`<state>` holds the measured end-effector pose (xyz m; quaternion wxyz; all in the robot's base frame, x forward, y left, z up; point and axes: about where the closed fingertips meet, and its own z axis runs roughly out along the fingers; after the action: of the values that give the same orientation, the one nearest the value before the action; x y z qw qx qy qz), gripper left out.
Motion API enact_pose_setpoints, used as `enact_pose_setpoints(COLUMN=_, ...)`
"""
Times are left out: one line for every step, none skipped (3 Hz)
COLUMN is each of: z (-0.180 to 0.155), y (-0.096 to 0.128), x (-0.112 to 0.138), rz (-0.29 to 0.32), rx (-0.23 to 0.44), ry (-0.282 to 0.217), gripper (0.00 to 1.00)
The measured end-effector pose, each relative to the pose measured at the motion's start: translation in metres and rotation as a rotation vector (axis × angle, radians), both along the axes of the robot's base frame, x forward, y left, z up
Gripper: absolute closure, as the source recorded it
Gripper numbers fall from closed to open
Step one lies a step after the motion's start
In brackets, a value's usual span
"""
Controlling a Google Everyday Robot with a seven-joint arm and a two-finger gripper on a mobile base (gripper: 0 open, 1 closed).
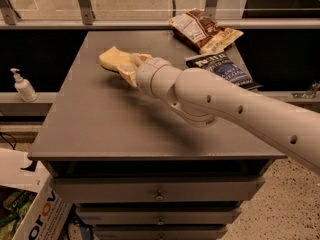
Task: Move sponge near blue chip bag
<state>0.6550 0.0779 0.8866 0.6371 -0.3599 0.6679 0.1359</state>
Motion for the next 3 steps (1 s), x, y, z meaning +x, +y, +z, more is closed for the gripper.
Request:
enact_pose_setpoints(z=-0.007, y=-0.035, x=-0.004, rz=-0.07, rx=-0.005, ry=0.009, gripper=1.0)
enact_pose_setpoints(z=-0.017, y=-0.071, x=-0.01, rz=-0.143, rx=-0.002, ry=0.023, gripper=1.0)
enact_pose_setpoints(z=-0.026, y=-0.101, x=-0.017, rz=-0.212, rx=0.005, ry=0.036, gripper=1.0)
